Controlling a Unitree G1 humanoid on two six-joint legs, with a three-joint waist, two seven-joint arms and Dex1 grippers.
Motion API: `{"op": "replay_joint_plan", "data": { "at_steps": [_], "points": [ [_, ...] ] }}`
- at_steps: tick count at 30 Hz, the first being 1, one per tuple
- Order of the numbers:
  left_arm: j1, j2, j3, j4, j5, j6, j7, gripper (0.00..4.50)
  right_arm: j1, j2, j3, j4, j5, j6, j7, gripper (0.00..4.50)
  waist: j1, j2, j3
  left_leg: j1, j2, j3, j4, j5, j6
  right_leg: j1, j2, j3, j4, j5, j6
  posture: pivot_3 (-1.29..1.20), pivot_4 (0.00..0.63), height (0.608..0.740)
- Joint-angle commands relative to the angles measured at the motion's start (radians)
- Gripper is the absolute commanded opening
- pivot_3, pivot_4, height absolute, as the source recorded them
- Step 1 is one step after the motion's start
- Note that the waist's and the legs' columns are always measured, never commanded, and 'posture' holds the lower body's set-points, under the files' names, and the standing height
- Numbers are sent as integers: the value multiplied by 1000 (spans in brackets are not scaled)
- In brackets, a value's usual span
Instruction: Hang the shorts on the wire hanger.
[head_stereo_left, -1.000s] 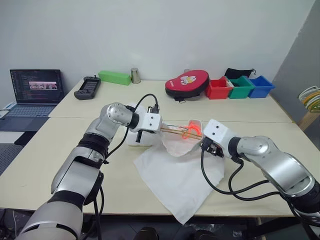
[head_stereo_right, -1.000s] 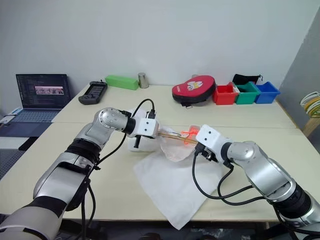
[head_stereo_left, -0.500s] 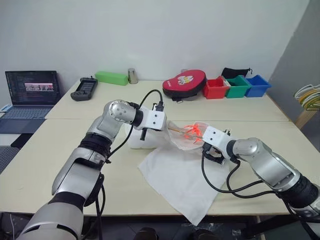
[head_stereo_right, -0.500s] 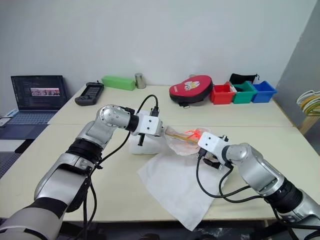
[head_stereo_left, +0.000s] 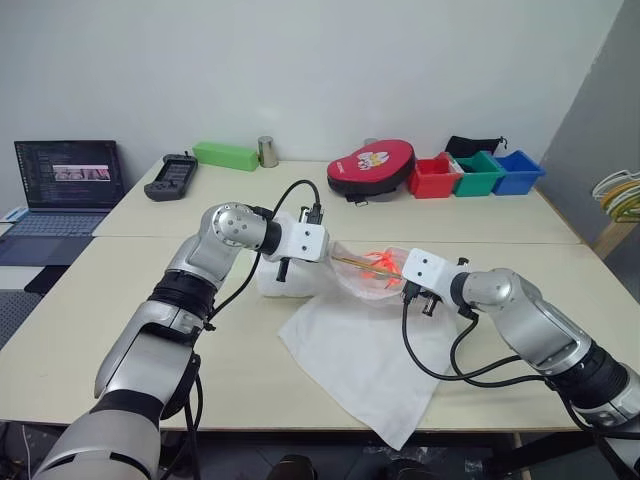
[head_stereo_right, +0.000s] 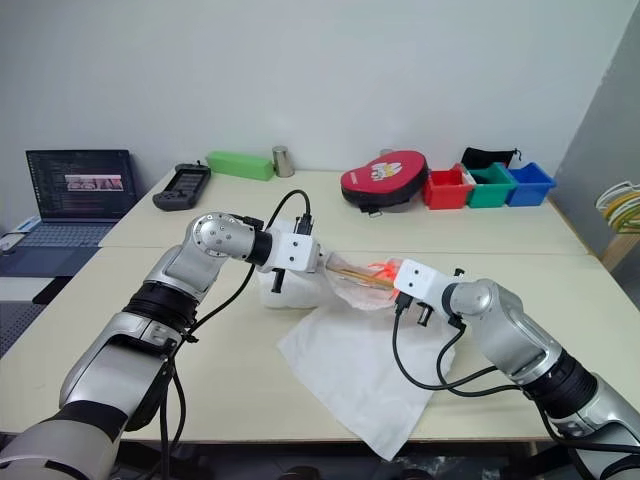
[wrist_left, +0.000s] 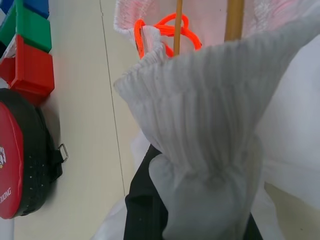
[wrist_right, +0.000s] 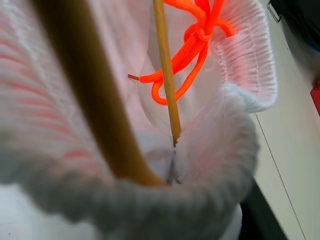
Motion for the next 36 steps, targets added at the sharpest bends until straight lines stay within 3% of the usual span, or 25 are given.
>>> {"op": "replay_joint_plan", "data": {
  "at_steps": [1, 5, 7, 14, 17, 19, 24, 29, 36],
  "points": [
    [-38, -11, 16, -12, -17, -32, 24, 0, 3, -8, -41, -21, -30, -14, 8, 62, 2, 0, 0, 0, 0, 0, 0, 0, 0, 0, 0, 0, 0, 0, 0, 188, 0, 740],
    [-52, -19, 14, 16, -6, -55, 48, 0, 13, -9, -51, -34, -48, -9, 10, 62, 2, 0, 0, 0, 0, 0, 0, 0, 0, 0, 0, 0, 0, 0, 0, 180, 0, 740],
    [-58, -26, 21, 39, -20, -57, 39, 594, 21, -7, -60, -50, -57, -5, 0, 0, 2, 0, 0, 0, 0, 0, 0, 0, 0, 0, 0, 0, 0, 0, 0, 175, 0, 740],
    [-110, 3, 72, 134, -105, -73, -42, 2002, 85, -28, -107, -117, -72, 24, -6, 0, 0, 0, 0, 0, 0, 0, 0, 0, 0, 0, 0, 0, 0, 0, 0, 159, 0, 740],
    [-137, 22, 116, 90, -210, 15, -162, 2680, 136, -23, -149, -141, -60, 50, -14, 0, -1, 0, 0, 0, 0, 0, 0, 0, 0, 0, 0, -1, 0, 0, 0, 150, 0, 740],
    [-162, 35, 159, 8, -311, 165, -241, 3014, 180, 28, -208, -154, -18, 99, -26, 0, -5, 0, 0, -1, 0, 1, 0, 0, 0, 0, 0, 0, 0, 0, 0, 146, 0, 740],
    [-171, 68, 199, -78, -375, 319, -281, 4276, 233, 112, -292, -184, 30, 166, -43, 0, -23, 2, -1, -1, 0, 0, 1, 0, 0, 0, 0, 0, 0, 0, 0, 141, 0, 740],
    [-145, 59, 229, -74, -386, 380, -220, 4359, 265, 226, -425, -232, 92, 273, -90, 0, -32, 2, -1, 1, 0, -1, 1, 0, 0, 2, 1, 0, 1, 0, 0, 127, 0, 740],
    [-20, -72, 217, -204, -409, 460, -109, 4359, 356, 461, -704, -403, 147, 571, -189, 0, -37, 4, -3, 1, 0, -5, 0, 0, 0, 1, 0, 1, 1, 0, 0, 79, 0, 740]
  ]
}}
